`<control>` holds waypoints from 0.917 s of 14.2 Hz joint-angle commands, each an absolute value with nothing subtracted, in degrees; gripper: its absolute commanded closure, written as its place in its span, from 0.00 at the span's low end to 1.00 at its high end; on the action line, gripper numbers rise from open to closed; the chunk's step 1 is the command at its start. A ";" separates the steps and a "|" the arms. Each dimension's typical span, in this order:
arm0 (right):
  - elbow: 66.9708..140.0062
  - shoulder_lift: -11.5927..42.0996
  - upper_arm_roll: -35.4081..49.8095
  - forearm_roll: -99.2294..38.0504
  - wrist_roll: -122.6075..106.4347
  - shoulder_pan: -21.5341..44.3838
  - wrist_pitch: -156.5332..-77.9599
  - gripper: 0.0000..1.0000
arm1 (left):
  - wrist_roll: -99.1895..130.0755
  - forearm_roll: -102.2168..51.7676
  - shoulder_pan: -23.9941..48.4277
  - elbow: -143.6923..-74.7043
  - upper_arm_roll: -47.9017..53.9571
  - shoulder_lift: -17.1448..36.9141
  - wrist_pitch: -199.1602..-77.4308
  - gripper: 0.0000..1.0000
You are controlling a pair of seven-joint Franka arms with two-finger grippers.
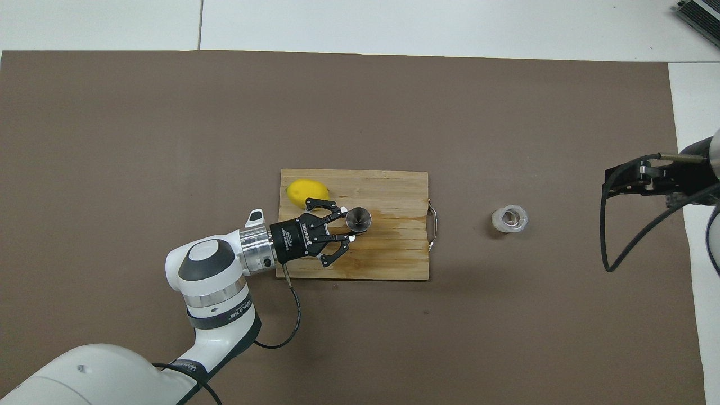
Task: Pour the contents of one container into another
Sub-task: 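Lower the metal cup onto the board and open the left gripper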
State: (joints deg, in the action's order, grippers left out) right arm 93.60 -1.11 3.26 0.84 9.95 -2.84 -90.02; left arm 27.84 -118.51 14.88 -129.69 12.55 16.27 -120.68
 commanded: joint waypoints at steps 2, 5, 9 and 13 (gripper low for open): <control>95.01 -2.46 3.43 -0.26 9.05 -3.43 -90.18 0.00 | 25.84 -120.32 16.35 -130.52 11.69 16.35 -121.11 0.88; 95.01 -2.46 3.43 -0.26 9.05 -3.43 -90.18 0.00 | 25.75 -120.32 16.43 -130.52 11.69 16.52 -121.03 0.81; 95.01 -2.46 3.43 -0.26 9.05 -3.43 -90.18 0.00 | 25.40 -120.32 16.43 -130.43 11.69 16.52 -121.29 0.10; 95.01 -2.46 3.43 -0.26 9.05 -3.43 -90.18 0.00 | 25.66 -120.32 16.35 -130.34 11.69 15.65 -122.25 0.00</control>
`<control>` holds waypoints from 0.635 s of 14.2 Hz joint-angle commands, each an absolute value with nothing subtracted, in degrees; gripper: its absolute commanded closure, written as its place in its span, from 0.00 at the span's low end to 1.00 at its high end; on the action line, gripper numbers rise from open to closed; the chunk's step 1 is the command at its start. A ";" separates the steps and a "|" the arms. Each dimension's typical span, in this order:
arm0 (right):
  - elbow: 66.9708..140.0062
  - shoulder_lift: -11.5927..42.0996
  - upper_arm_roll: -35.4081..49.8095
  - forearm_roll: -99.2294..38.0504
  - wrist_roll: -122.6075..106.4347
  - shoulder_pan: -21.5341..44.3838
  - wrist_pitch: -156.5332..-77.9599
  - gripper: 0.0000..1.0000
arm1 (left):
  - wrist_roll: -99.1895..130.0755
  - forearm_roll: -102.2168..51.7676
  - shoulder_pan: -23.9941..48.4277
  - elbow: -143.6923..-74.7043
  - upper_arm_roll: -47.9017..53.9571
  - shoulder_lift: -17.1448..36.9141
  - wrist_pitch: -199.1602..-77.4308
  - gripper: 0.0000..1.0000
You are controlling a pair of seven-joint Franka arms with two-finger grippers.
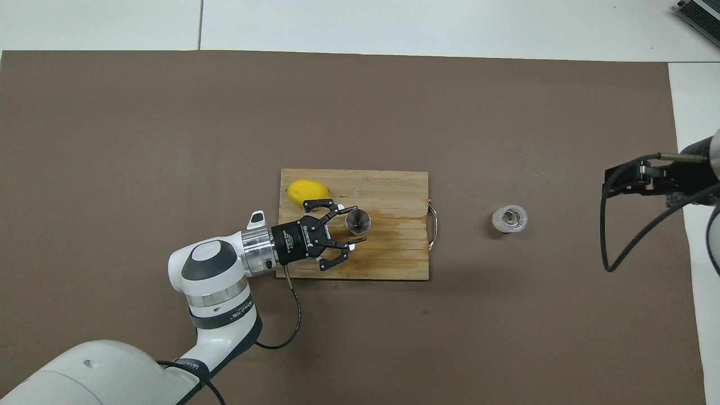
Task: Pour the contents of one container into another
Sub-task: 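Lower the metal cup onto the board and open the left gripper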
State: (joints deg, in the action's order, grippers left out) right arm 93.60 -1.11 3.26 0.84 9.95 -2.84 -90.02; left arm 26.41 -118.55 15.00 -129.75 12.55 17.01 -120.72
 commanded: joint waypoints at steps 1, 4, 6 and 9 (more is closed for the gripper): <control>95.01 -2.46 3.43 -0.26 9.05 -3.43 -90.18 0.00 | 26.01 -120.32 16.26 -130.34 11.60 15.38 -122.34 0.00; 95.01 -2.46 3.43 -0.26 9.05 -3.43 -90.18 0.00 | 26.28 -119.97 15.38 -130.52 11.34 13.98 -123.57 0.00; 95.01 -2.46 3.43 -0.26 9.05 -3.43 -90.18 0.00 | 26.46 -118.83 15.03 -130.78 11.25 12.31 -125.41 0.00; 95.01 -2.46 2.90 -0.26 9.05 -4.39 -89.91 0.00 | 27.59 -112.79 12.49 -130.87 11.16 11.17 -125.95 0.00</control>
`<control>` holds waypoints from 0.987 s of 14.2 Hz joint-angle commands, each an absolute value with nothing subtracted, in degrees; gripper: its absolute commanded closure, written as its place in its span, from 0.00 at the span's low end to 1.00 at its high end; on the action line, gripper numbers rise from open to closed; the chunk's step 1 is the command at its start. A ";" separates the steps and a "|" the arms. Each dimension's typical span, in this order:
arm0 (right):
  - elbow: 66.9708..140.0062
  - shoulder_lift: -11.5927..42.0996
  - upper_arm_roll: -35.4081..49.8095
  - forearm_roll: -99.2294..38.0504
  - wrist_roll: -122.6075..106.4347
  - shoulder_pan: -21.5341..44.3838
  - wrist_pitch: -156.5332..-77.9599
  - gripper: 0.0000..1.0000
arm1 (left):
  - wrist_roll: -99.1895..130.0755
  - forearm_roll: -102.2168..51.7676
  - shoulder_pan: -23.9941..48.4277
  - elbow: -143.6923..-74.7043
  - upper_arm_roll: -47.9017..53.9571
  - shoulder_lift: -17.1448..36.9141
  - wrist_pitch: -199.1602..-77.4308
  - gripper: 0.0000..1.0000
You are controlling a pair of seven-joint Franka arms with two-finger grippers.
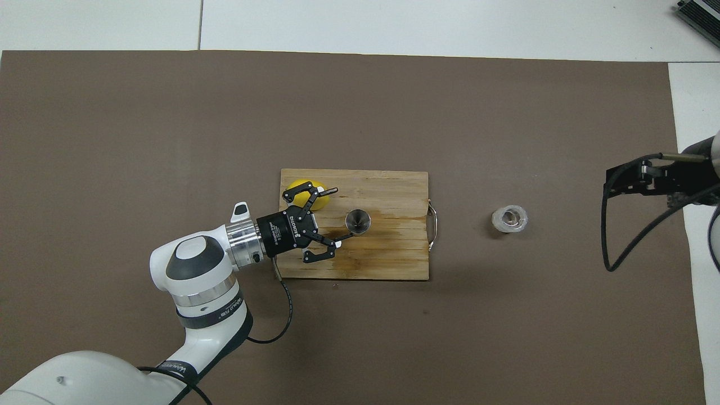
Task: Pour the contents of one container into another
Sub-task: 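Retract the left gripper while the right gripper reaches the clear cup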
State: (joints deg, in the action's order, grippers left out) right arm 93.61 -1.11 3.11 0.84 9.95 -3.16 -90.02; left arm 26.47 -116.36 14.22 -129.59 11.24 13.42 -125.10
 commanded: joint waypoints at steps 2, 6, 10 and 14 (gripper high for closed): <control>95.01 -2.46 3.16 -0.09 8.27 -4.31 -89.74 0.00 | 30.48 -106.29 10.12 -130.87 11.07 10.11 -126.04 0.00; 102.10 -5.35 3.43 -0.26 -5.85 -4.31 -94.81 0.00 | 38.65 -89.34 4.94 -129.64 10.99 7.30 -125.42 0.00; 109.42 -7.38 3.43 -0.26 -24.04 -4.66 -104.40 0.00 | 45.34 -71.59 -0.51 -125.70 10.99 5.36 -124.11 0.00; 115.74 -7.03 3.43 -2.19 -42.05 -5.27 -111.07 0.00 | 47.28 -54.27 -7.54 -117.89 10.81 5.18 -115.52 0.00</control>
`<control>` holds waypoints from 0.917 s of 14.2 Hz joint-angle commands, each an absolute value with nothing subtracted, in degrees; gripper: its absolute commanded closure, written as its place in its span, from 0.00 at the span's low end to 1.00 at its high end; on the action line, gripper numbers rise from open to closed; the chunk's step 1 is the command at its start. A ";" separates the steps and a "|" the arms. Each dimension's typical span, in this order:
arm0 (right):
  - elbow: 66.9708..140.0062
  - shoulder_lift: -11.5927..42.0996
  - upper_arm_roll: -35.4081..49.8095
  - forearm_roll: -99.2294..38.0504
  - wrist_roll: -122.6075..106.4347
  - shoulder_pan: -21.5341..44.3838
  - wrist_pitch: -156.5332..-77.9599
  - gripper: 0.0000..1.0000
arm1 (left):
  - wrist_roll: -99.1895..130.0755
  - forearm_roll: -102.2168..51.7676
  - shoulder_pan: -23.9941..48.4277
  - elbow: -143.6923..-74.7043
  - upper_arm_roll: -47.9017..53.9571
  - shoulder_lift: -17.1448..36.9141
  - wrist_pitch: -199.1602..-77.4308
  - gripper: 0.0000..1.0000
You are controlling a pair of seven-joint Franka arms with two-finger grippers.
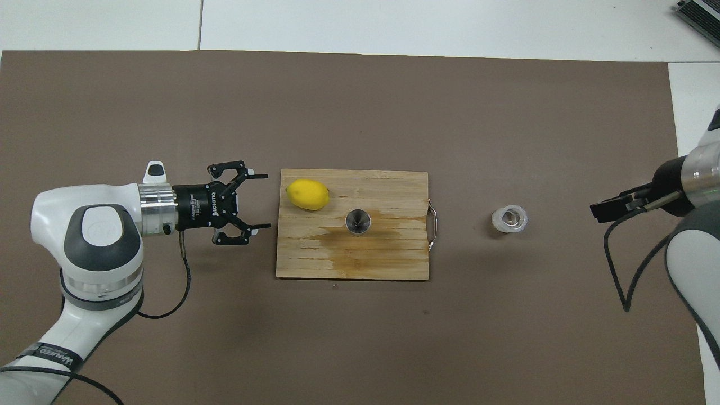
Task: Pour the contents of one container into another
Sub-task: 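Retract the left gripper while the right gripper reaches the clear cup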
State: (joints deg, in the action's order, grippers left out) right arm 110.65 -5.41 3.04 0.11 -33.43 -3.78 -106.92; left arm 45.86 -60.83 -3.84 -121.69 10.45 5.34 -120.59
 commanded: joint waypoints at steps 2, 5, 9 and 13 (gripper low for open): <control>116.80 -5.72 3.34 -4.12 -48.83 -6.23 -111.79 0.00 | 48.51 -45.49 -9.48 -112.62 10.81 5.97 -111.29 0.00; 117.25 -0.99 3.34 -7.20 -63.06 -7.20 -114.86 0.00 | 48.17 -35.44 -10.02 -106.72 10.81 6.06 -108.73 0.00; 117.51 4.99 3.34 -12.46 -78.72 -8.08 -122.33 0.00 | 44.06 -25.07 -11.43 -97.85 10.81 6.85 -103.90 0.00; 120.14 8.17 3.25 -18.71 -88.50 -8.00 -128.40 0.00 | 30.27 -16.45 -11.51 -92.21 10.72 6.07 -100.38 0.00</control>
State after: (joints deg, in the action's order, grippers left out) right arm 118.11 8.16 2.75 -16.12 -84.65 -7.19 -126.12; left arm 36.17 -20.08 -10.87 -95.94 10.33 5.36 -102.99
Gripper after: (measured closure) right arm 0.000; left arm 0.000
